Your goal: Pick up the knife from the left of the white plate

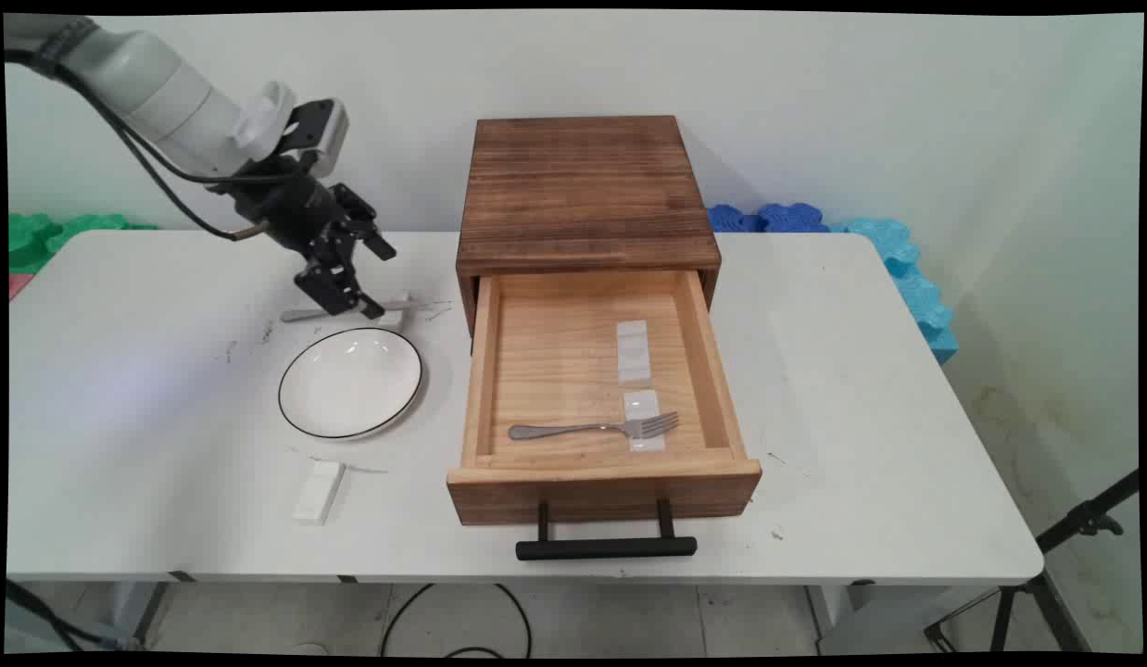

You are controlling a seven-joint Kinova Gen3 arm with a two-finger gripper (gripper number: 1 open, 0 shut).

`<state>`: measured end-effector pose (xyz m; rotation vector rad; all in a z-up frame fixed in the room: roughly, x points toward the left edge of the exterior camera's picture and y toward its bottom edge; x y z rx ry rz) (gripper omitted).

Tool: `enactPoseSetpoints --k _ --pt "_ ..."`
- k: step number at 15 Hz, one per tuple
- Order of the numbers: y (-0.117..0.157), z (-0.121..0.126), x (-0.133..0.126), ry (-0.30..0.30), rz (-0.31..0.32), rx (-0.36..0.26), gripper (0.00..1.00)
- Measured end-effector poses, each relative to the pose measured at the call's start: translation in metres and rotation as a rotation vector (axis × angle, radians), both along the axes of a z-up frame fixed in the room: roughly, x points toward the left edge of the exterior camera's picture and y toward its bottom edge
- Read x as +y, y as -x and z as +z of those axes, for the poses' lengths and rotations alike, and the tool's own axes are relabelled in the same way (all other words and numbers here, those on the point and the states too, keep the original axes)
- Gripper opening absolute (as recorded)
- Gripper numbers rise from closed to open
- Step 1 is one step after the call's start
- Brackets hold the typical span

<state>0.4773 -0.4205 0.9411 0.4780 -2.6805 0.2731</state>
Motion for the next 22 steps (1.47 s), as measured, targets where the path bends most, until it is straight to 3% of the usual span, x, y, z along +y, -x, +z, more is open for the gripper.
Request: enactPoseSetpoints --k 13,22 --pt "-0.069 -0.028 -0.022 -0.01 0.066 -0.065 1.0" --pt "-0.097 -0.052 -0.043 -0.021 0.11 -0.098 1.0"
